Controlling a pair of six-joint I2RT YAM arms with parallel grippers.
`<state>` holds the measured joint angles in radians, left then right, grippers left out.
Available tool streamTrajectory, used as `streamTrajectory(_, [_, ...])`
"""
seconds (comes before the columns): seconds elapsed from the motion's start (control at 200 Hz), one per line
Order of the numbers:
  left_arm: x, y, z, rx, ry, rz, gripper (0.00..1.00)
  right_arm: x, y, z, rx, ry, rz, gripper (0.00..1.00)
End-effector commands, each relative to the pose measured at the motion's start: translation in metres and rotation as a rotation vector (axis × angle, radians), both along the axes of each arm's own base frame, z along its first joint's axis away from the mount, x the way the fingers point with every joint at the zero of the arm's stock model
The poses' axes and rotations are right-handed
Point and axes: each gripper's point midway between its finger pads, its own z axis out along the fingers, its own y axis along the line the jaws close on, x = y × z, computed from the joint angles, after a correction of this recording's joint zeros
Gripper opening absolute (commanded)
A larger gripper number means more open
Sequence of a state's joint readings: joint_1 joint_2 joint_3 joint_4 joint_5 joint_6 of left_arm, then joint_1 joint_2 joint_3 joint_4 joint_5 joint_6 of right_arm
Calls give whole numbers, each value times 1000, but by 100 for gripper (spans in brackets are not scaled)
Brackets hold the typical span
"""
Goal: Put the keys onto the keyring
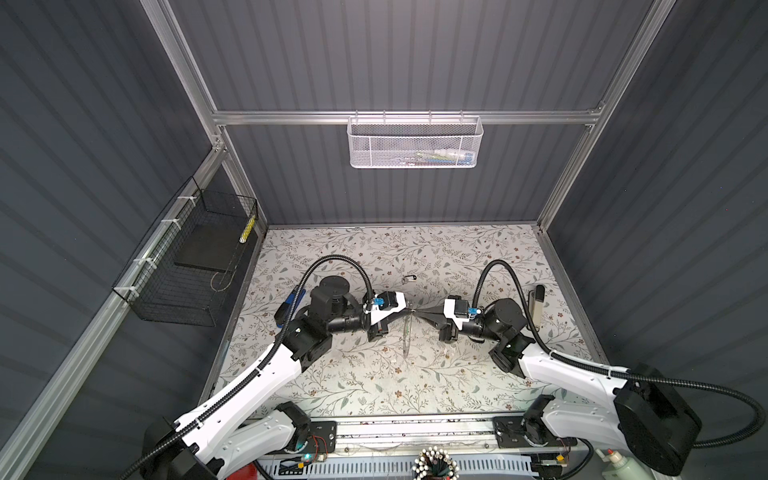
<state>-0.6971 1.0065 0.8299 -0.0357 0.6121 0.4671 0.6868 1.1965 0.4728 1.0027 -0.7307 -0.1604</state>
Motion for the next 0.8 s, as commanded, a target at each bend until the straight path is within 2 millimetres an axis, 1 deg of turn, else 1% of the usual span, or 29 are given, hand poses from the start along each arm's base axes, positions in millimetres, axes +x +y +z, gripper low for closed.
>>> streamTrajectory(0.0, [-5,-4,8,-27,-30,-47,0,-3,3,20,42,-39,23,3])
streamTrajectory(0.075, [-1,-3,8,-14,-35,-24,0,3,1,18,47,-13,-19,19])
streamTrajectory(0.13, [2,-2,5,10,-36,-4,0,9,-5,16,47,-8,-74,29])
streamTrajectory(0.185, [7,0,4,28,-40,26,0,16,-12,13,29,9,-136,36])
streamTrajectory(0.2, [8,1,4,33,-43,34,0,18,-12,7,10,22,-149,37])
streamTrajectory(0.21, [9,1,3,39,-42,41,0,17,-16,13,18,12,-157,39])
streamTrajectory(0.23, [10,2,2,46,-45,47,0,18,-19,12,6,13,-173,41])
streamTrajectory(0.265, [13,3,1,56,-52,62,0,20,-23,5,-31,36,-200,44])
streamTrajectory(0.27, [14,3,0,58,-52,65,0,21,-24,7,-28,31,-203,45])
streamTrajectory(0.275, [14,3,0,58,-53,67,0,22,-24,2,-43,44,-209,45])
streamTrajectory(0.295, [16,4,-1,64,-55,79,0,24,-27,-2,-63,57,-232,47])
streamTrajectory(0.39, [25,5,-10,104,-55,115,0,41,-44,-19,-128,131,-353,51])
streamTrajectory(0.45, [30,6,-15,121,-47,133,0,56,-58,-26,-137,196,-450,54])
streamTrajectory(0.475, [31,6,-16,125,-46,139,0,60,-62,-30,-144,231,-467,54])
streamTrajectory(0.5, [32,6,-17,127,-43,145,0,68,-68,-33,-147,264,-519,54])
streamTrajectory(0.58, [37,7,-24,143,-34,173,0,85,-78,-43,-157,348,-595,54])
streamTrajectory(0.67, [48,11,-32,152,-29,227,0,104,-82,-57,-215,451,-680,53])
streamTrajectory(0.725, [53,14,-31,149,-22,258,0,113,-82,-64,-263,500,-711,54])
streamTrajectory(0.73, [56,16,-31,151,-24,274,0,114,-81,-69,-277,510,-712,54])
streamTrajectory(0.755, [60,19,-31,154,-22,303,0,118,-78,-79,-317,531,-710,55])
streamTrajectory(0.795, [63,22,-30,152,-17,330,0,122,-74,-88,-371,554,-699,56])
